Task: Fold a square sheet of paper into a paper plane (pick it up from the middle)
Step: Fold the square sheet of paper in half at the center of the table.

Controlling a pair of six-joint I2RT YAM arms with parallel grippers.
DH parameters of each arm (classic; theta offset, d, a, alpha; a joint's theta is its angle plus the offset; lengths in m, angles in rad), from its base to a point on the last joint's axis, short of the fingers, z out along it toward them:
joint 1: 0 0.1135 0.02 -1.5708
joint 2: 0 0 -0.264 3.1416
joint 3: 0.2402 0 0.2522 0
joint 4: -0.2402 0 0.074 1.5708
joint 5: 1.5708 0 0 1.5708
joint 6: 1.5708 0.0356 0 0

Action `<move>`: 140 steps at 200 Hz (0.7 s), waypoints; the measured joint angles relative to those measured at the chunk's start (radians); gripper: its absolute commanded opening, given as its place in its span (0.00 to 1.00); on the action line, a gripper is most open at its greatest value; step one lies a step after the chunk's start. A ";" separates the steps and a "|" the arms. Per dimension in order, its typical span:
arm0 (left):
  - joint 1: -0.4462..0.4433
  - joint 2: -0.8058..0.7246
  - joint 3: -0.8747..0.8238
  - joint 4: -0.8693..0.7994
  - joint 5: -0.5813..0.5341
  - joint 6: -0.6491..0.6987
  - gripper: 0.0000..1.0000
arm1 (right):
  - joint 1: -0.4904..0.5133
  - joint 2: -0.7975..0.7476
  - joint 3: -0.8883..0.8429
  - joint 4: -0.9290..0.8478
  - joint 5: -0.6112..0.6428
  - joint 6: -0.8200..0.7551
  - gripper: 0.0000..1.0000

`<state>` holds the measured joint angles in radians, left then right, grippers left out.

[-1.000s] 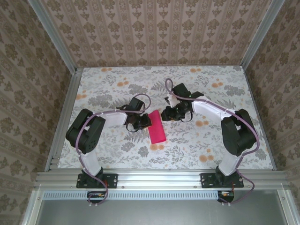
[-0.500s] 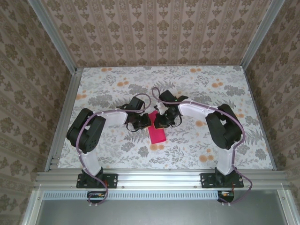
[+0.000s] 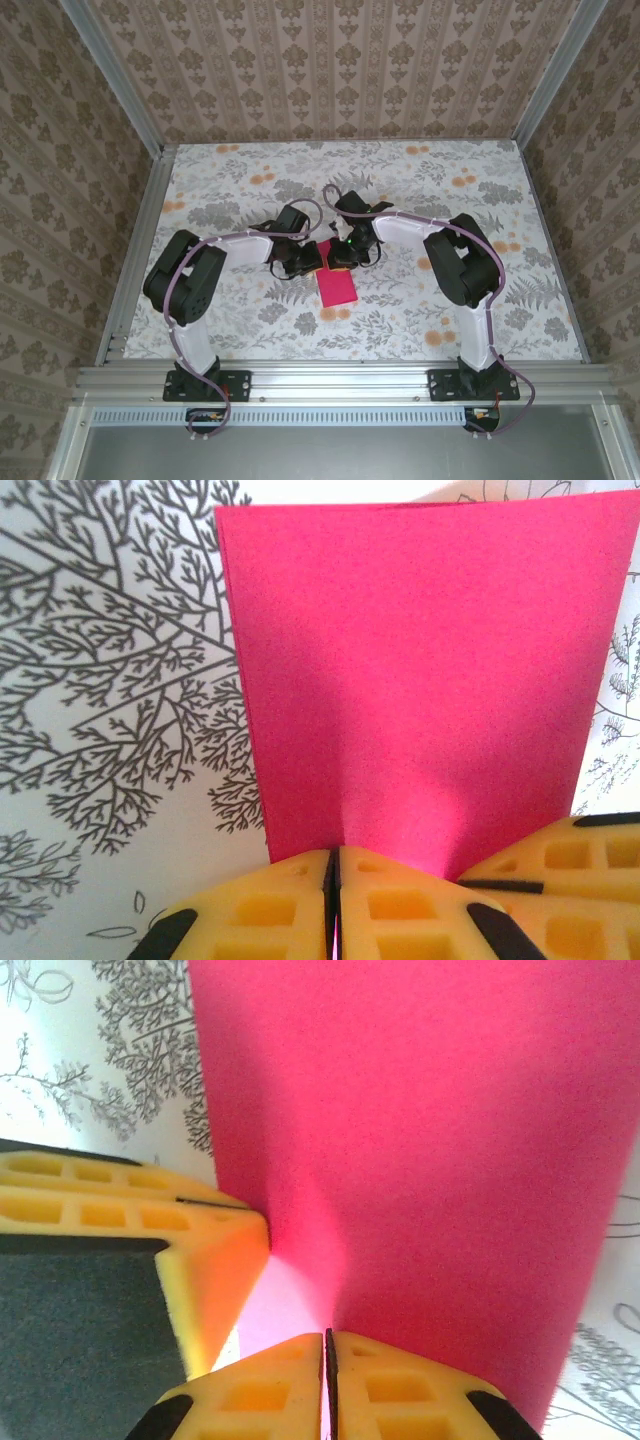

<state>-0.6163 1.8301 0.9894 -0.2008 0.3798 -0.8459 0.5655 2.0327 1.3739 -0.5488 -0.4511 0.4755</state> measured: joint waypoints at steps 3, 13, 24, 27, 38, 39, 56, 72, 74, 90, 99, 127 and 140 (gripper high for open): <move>0.000 0.000 0.000 0.000 0.001 0.000 0.11 | -0.002 0.000 0.000 0.000 0.000 0.000 0.12; 0.002 0.001 0.000 0.000 0.004 0.000 0.11 | -0.008 0.000 0.000 0.003 0.003 0.002 0.12; 0.002 0.002 0.000 0.000 0.006 0.000 0.11 | -0.014 0.000 -0.002 0.004 0.003 0.004 0.12; 0.002 0.002 0.000 -0.001 0.006 0.000 0.11 | -0.016 0.000 -0.002 0.004 0.003 0.004 0.12; 0.002 0.002 0.001 -0.001 0.006 0.000 0.11 | -0.023 0.000 -0.010 0.013 0.003 0.004 0.12; 0.002 0.002 0.001 -0.001 0.006 0.000 0.11 | -0.023 0.000 -0.010 0.014 0.003 0.004 0.12; 0.002 0.003 0.002 -0.002 0.006 0.000 0.11 | -0.032 0.000 -0.029 0.031 0.003 0.004 0.12; 0.003 0.003 0.002 -0.002 0.008 0.000 0.11 | -0.039 0.000 -0.048 0.048 0.002 0.004 0.11; 0.003 0.003 0.002 -0.001 0.009 0.000 0.10 | -0.040 0.000 -0.051 0.050 0.002 0.004 0.11; 0.003 0.007 0.005 -0.001 0.013 0.000 0.10 | -0.051 0.000 -0.069 0.072 -0.014 0.004 0.11; 0.003 0.008 0.006 -0.002 0.014 0.000 0.10 | -0.057 0.000 -0.076 0.082 -0.029 0.004 0.11; 0.003 0.011 0.008 -0.002 0.017 0.000 0.10 | -0.073 -0.001 -0.091 0.103 -0.063 0.003 0.11; 0.003 0.014 0.011 0.000 0.020 0.000 0.10 | -0.077 -0.005 -0.097 0.108 -0.074 0.000 0.11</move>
<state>-0.6136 1.8439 1.0000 -0.2012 0.3996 -0.8455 0.4881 2.0274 1.2770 -0.4408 -0.5255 0.4755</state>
